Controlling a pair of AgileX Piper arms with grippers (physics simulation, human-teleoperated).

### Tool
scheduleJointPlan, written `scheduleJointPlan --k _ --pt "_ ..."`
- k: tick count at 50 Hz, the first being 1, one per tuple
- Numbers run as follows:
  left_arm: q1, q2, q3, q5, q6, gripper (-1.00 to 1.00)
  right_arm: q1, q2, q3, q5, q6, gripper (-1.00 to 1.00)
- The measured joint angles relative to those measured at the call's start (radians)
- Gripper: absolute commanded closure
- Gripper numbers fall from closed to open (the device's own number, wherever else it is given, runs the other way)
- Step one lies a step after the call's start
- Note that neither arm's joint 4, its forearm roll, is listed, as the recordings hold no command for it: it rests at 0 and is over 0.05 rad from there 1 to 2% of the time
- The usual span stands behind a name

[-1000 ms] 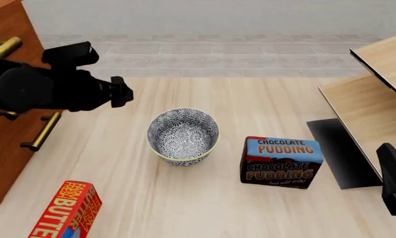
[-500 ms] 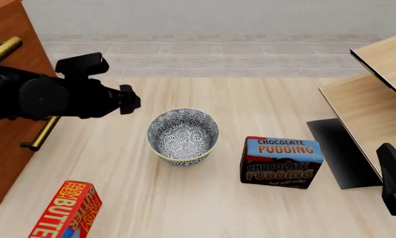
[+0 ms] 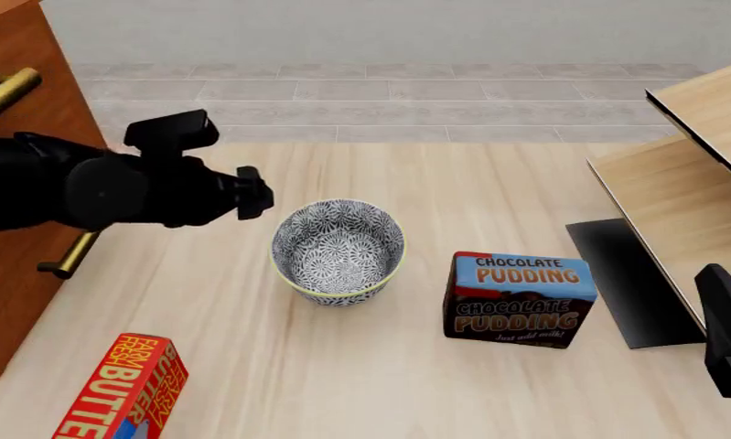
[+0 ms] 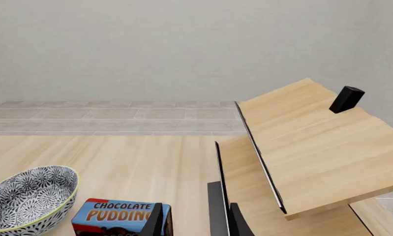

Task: Close the top drawer of the cabinet and put the bowl on top of it.

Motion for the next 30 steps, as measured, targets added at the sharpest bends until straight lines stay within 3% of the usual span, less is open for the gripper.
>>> scheduleJointPlan --k 30 --pt "-0.022 0.063 0.014 -0.061 -0.021 -1.0 0.0 0.0 0.0 0.0 0.0 -1.0"
